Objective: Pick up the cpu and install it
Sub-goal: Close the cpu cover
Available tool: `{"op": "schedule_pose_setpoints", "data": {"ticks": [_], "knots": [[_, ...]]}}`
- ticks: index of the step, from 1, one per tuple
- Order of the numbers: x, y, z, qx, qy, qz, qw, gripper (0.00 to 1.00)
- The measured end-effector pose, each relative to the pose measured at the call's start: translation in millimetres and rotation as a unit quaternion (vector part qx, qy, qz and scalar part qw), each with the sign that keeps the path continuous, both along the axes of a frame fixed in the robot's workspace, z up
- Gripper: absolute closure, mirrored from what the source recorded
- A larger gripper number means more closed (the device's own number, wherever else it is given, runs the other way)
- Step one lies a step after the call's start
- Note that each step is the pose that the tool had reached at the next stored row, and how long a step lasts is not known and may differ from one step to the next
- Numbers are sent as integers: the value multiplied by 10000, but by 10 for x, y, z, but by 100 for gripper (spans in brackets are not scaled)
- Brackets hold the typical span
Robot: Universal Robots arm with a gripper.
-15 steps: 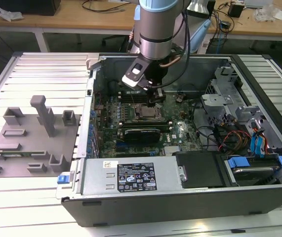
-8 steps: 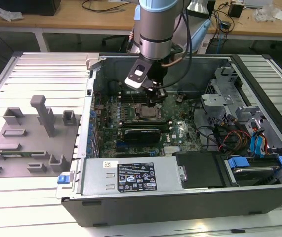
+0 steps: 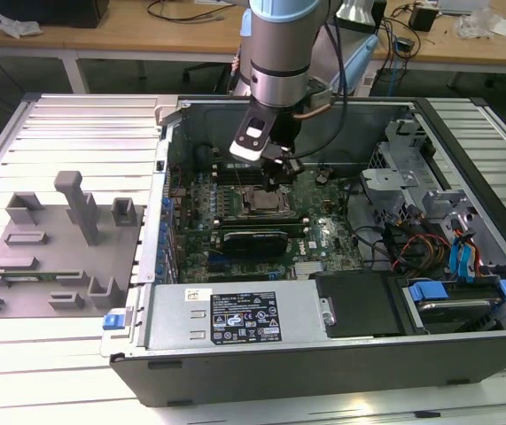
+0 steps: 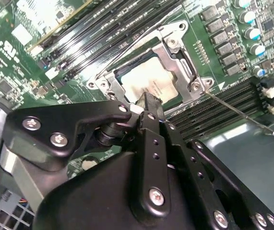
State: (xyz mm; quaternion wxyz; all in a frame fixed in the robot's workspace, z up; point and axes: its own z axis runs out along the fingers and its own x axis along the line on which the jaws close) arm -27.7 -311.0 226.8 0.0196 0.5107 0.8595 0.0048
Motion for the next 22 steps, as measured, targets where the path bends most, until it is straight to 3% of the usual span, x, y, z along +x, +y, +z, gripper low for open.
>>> {"op": "schedule_pose_setpoints", "data": {"ticks": [5,12,15,17,22], "knots": [[0,0,0,0,0,362,9993,89],[0,0,0,0,0,741,9972,89],[0,0,0,-1,0,911,9958,89],[0,0,0,-4,0,1088,9941,89],[0,0,0,-9,1,1347,9909,89]]}}
